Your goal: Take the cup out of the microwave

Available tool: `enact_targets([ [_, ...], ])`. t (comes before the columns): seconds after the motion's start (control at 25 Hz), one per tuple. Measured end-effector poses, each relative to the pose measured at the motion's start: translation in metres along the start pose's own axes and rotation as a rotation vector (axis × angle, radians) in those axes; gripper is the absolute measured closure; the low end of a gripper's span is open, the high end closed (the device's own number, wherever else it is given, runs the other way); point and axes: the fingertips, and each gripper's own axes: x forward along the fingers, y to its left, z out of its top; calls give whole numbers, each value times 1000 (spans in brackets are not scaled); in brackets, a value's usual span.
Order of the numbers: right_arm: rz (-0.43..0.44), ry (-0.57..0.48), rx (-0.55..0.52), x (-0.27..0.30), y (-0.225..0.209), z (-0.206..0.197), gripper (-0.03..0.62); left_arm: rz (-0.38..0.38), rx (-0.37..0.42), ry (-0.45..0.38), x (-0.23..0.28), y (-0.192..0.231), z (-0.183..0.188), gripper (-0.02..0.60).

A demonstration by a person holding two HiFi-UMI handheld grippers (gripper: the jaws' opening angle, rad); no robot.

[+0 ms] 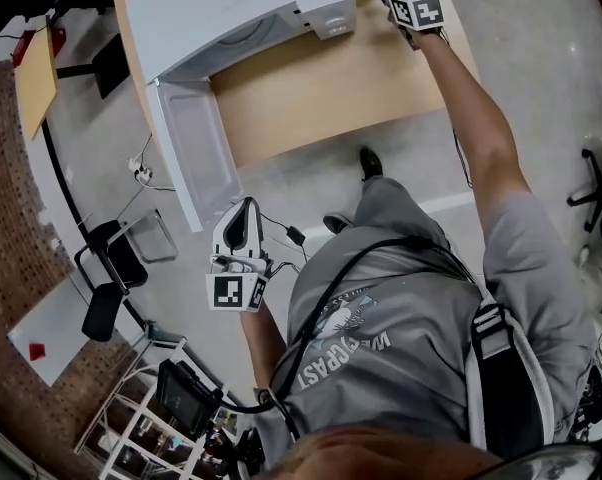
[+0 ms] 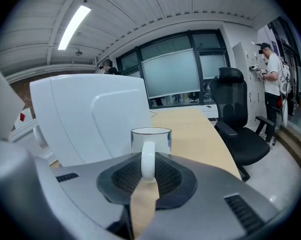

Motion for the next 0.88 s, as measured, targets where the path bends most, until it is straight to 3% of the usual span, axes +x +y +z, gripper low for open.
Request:
enact_targets([
  [0.88,7,-18,-1,30,-2,-28,526,-17,-20,28,17,6,-12,538],
])
